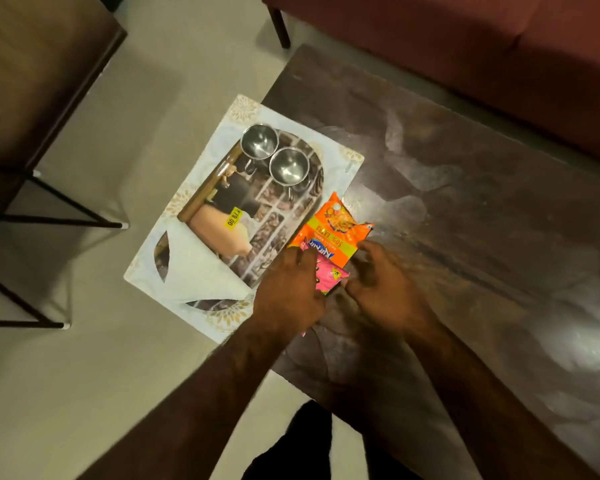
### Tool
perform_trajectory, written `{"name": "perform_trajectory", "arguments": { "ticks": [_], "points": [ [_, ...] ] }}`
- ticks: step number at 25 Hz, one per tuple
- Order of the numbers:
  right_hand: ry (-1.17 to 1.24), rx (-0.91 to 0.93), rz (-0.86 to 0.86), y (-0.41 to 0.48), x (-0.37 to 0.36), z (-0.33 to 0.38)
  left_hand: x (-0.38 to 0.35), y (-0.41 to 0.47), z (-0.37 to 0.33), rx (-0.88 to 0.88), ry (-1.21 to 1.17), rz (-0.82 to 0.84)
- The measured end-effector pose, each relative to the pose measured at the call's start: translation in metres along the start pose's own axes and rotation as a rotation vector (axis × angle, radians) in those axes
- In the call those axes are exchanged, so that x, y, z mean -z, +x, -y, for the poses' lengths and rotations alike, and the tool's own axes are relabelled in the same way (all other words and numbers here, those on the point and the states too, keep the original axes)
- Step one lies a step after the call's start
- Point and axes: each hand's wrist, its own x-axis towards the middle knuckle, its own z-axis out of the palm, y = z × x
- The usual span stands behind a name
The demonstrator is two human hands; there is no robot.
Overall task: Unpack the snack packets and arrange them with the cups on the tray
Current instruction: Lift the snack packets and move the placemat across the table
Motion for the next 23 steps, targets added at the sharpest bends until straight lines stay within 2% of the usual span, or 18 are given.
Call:
{"name": "perform_trajectory", "arguments": {
  "ticks": [4,11,14,15,18,19,21,23],
  "points": [
    [0.184,-0.096,0.056,0.016,-0.036,-0.005,-0.023,0.000,0.007,0.031,-0.044,-0.011],
    [0.638,-0.199,-0.053,0.003,-0.048,-0.001,-0.014,-0.007,0.004,0.166,-0.677,-0.039],
    [0.802,-0.237,0.024,-0.011,-0.035,0.015,0.007,-0.022,0.019,0.192,-0.763,-0.083],
    [0.833,-0.227,0.056,-0.014,-0.034,0.021,0.016,-0.025,0.028,0.197,-0.797,-0.056],
    [0.935,-0.156,0.092,-0.021,-0.036,0.054,0.050,-0.027,0.049,0.218,-1.088,0.181],
    [0.927,-0.145,0.080,-0.017,-0.040,0.061,0.061,-0.023,0.060,0.208,-1.126,0.200],
    [0.877,-0.179,0.010,-0.005,-0.050,0.076,0.079,-0.010,0.086,0.219,-1.093,0.123],
    [0.800,-0.283,-0.222,0.008,-0.057,0.082,0.093,0.010,0.115,0.251,-0.995,0.028]
  ]
}}
